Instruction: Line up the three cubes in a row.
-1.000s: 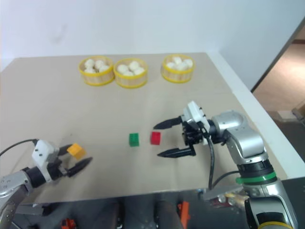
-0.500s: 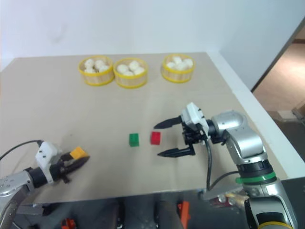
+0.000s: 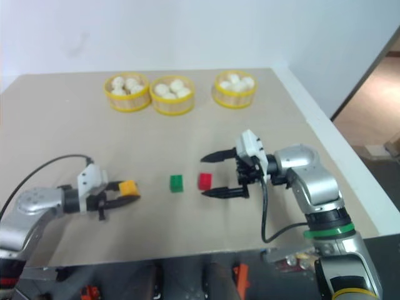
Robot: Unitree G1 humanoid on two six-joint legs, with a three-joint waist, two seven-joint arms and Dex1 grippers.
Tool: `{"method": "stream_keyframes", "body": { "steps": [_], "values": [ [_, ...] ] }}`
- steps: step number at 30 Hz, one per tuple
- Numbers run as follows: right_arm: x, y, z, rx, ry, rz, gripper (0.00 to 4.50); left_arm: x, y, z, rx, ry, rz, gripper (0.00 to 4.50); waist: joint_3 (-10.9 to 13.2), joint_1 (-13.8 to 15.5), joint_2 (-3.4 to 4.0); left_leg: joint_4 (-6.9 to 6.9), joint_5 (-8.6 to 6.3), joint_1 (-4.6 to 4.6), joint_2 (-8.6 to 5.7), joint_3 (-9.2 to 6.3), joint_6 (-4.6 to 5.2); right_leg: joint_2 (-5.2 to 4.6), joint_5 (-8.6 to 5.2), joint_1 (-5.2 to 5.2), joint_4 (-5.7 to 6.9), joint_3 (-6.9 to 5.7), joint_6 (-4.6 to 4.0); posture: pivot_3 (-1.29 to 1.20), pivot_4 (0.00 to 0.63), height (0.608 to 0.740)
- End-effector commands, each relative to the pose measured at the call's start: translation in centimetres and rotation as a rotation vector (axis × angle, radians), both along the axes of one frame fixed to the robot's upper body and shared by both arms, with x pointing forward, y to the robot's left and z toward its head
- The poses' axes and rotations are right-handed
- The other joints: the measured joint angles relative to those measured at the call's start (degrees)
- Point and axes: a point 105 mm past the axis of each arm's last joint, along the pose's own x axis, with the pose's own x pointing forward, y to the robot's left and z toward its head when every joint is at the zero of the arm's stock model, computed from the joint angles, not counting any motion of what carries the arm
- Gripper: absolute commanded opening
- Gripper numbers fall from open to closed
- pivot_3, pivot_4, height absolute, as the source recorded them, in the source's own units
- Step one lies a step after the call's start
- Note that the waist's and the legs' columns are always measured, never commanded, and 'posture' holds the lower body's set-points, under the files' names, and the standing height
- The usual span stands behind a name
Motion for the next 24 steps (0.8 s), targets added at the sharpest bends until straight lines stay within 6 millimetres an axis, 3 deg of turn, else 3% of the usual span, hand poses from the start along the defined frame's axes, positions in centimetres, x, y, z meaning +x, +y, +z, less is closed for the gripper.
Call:
{"method": "stream_keyframes", "body": {
  "steps": [1, 7, 14, 24],
  "values": [
    [0.9, 0.2, 1.1, 0.069, -0.036, -0.059, 4.50, 0.7, 0.2, 0.0, 0.053, -0.007, -0.070, 1.36, 0.0, 0.0, 0.00, 0.00, 0.00, 0.00, 0.01, -0.02, 0.00, 0.04, -0.01, 0.00, 0.01, 0.00, -0.01, 0.00, 0.150, 0.740],
    [1.7, 0.5, 0.9, 0.085, -0.028, -0.104, 4.50, 1.6, -0.4, -0.4, 0.061, 0.000, -0.132, 1.36, 0.0, 0.0, 0.00, -0.05, 0.00, 0.01, 0.06, -0.04, 0.00, 0.12, 0.02, 0.00, 0.04, 0.04, 0.04, 0.00, 0.150, 0.740],
    [2.0, 0.2, 0.2, 0.069, -0.039, -0.120, 4.50, 1.4, -1.8, -0.8, 0.053, 0.007, -0.202, 1.36, 0.0, 0.0, 0.00, 0.00, 0.00, -0.03, 0.05, -0.03, 0.01, 0.10, 0.02, 0.00, 0.04, 0.06, 0.06, 0.00, 0.150, 0.740],
    [2.3, 0.1, 0.2, 0.055, -0.050, -0.124, 4.50, 2.7, -1.9, -1.3, 0.098, 0.000, -0.191, 1.36, 0.0, 0.0, 0.00, 0.07, 0.02, 0.00, 0.05, -0.02, 0.03, 0.12, 0.07, 0.04, 0.08, 0.09, 0.09, 0.00, 0.150, 0.740]
  ]
}}
